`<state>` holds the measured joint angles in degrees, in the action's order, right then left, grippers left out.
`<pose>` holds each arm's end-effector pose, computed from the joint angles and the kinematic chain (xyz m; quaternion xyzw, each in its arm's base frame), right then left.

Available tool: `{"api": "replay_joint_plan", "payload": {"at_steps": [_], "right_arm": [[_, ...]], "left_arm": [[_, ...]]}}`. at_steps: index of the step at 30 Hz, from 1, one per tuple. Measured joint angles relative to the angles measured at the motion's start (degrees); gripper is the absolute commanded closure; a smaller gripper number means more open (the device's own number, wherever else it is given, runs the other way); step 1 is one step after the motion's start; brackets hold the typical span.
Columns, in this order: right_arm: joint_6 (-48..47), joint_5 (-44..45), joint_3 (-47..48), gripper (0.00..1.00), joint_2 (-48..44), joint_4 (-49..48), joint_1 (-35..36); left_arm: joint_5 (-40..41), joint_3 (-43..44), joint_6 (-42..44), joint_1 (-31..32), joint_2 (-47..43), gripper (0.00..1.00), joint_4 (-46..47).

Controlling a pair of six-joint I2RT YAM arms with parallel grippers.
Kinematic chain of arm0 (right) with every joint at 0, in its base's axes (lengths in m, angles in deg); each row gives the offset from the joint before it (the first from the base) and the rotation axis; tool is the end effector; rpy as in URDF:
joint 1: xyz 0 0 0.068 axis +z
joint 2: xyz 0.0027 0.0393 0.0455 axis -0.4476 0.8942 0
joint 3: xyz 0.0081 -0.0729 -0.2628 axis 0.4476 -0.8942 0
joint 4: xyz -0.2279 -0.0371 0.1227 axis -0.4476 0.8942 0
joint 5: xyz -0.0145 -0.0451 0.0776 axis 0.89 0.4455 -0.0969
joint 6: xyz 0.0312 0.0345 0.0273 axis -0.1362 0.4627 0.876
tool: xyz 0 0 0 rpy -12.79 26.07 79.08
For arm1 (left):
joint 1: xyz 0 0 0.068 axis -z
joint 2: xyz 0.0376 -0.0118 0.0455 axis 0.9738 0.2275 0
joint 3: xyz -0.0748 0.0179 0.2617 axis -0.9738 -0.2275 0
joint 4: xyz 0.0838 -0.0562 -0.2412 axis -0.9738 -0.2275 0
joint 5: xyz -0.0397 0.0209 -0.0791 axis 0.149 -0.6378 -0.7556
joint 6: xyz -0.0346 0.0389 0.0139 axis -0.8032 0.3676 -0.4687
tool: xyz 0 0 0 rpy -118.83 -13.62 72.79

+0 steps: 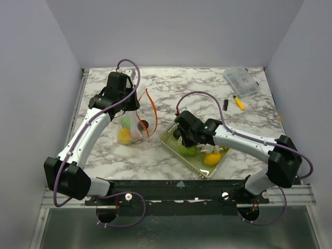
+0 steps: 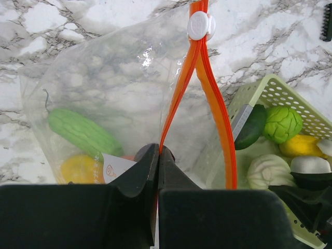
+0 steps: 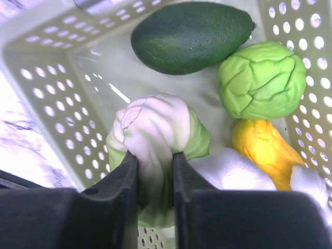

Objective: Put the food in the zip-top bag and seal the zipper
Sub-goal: Pick up the fake vegetable from the bin, then place the fake vegetable in the zipper food storage bag.

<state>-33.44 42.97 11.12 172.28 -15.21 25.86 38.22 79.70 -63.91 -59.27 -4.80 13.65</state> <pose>0.1959 0.2402 0.2370 -0.2335 0.9331 0.0461 0.2695 0.2788 -0.0922 0.3501 -0.0016 0.9087 -0.1812 0.3761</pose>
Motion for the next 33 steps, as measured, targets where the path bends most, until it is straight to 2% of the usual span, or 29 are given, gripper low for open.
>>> {"api": "replay_joint_plan", "payload": {"at_steps": [14, 19, 26, 33], "right_arm": [[6.0, -0.8, -0.6, 0.97, -13.3, -10.5, -0.3], [9.0, -4.7, -1.4, 0.97, -15.0, -17.5, -1.9], [15.6, -14.9, -1.6, 0.98, -13.1, -33.5, -6.2], [20.9, -22.3, -0.6, 0.98, -3.0, -48.7, -8.7]], "left_arm": [[0.0, 0.0, 0.0, 0.0, 0.0, 1.0, 0.0], [0.0, 0.0, 0.0, 0.0, 0.0, 1.0, 0.0], [0.0, 0.0, 0.0, 0.0, -0.2, 1.0, 0.0], [0.0, 0.0, 0.0, 0.0, -0.9, 1.0, 0.0]]}}
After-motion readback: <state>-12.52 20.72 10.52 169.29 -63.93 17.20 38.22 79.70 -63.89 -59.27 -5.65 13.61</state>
